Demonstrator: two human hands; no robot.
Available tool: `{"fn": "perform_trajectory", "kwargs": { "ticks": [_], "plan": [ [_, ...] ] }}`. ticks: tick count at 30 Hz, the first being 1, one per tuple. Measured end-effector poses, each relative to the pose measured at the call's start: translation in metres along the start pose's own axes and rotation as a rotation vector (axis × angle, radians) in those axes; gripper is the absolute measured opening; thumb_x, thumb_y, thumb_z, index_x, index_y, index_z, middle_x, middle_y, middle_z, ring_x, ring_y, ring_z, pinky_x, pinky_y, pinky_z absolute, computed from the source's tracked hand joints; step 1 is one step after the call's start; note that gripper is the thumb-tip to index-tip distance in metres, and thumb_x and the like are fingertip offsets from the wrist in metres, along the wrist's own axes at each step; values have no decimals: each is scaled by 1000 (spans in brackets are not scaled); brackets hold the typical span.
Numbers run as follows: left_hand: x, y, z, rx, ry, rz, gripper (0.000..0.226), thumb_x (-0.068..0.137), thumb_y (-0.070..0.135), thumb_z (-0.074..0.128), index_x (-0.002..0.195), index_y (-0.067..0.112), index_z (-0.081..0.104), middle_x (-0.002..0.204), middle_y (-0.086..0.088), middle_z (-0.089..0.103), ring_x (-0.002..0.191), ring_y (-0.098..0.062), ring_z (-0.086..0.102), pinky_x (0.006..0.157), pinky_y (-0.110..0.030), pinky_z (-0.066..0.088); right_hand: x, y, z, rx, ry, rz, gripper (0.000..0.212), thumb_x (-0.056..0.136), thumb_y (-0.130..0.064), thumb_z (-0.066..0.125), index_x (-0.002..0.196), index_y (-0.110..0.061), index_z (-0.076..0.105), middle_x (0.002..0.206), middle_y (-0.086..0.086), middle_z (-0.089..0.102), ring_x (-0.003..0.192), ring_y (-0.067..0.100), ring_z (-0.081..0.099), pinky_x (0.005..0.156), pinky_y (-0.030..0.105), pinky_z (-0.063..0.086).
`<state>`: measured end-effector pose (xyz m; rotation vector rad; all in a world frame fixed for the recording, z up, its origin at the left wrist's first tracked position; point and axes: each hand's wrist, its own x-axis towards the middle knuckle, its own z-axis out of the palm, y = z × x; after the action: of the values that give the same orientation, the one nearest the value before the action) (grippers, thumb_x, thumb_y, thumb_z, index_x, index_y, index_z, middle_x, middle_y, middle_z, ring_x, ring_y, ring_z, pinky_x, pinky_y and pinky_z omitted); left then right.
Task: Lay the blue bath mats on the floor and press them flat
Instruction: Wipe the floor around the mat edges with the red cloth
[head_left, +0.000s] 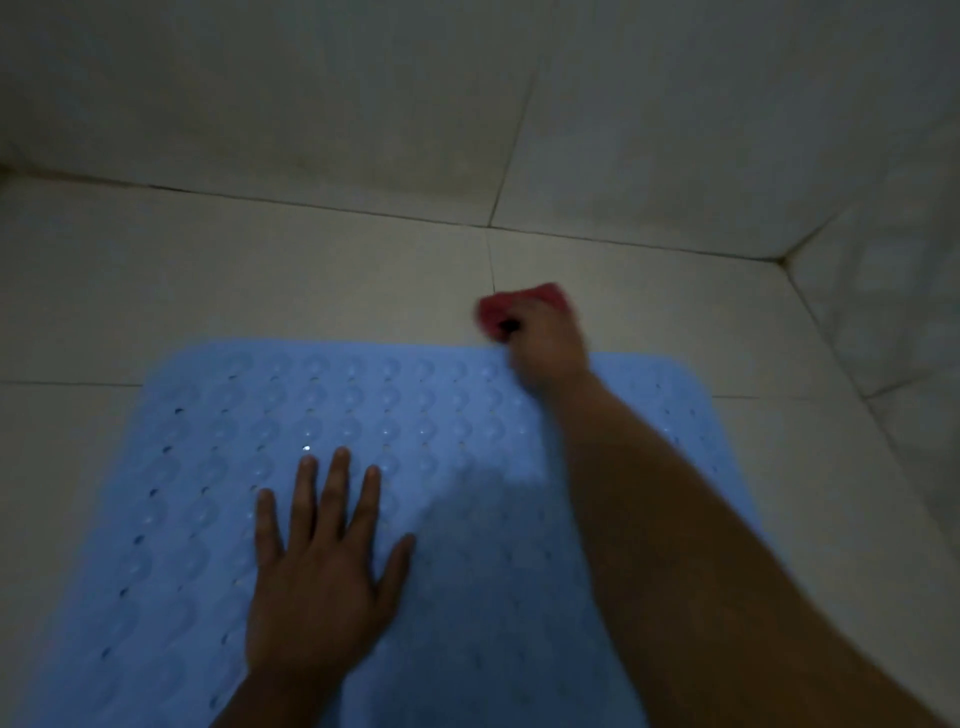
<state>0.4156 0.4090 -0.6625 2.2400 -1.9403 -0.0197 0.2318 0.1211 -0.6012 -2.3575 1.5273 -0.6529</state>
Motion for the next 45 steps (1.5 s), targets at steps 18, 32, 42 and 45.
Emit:
{"fn": "perform_trajectory", "kwargs": {
  "ticks": [18,32,42,45],
  "plan": [
    [-4,4,-6,4,-45,-30,90,93,81,28,161,23,32,173,-9,16,160,-35,7,125,-65,5,-169,180,-144,26,-151,104,57,74,-28,50,107,15,69,120,26,64,119,5,55,114,19,36],
    [-3,11,-24,-30,-266,-101,127,66,107,22,165,27,14,175,-4,-1,160,-32,-5,122,-66,-6,-410,141,-186,-100,-82,285,52,69,-8,41,108,-6,77,119,13,72,116,18,61,105,27,44],
    [-234,134,-39,-166,-143,325,75,96,61,41,154,13,47,169,-20,24,157,-49,9,120,-75,2,-514,135,-219,-110,-314,668,60,70,-21,42,121,-17,73,141,14,60,131,32,57,108,38,46],
    [-323,165,-39,-159,-279,386,88,90,73,44,159,18,40,172,-17,16,158,-47,6,118,-78,9,-562,118,-228,-107,-279,766,47,72,-27,50,113,-25,75,134,9,65,120,32,63,100,37,51]
  ]
}}
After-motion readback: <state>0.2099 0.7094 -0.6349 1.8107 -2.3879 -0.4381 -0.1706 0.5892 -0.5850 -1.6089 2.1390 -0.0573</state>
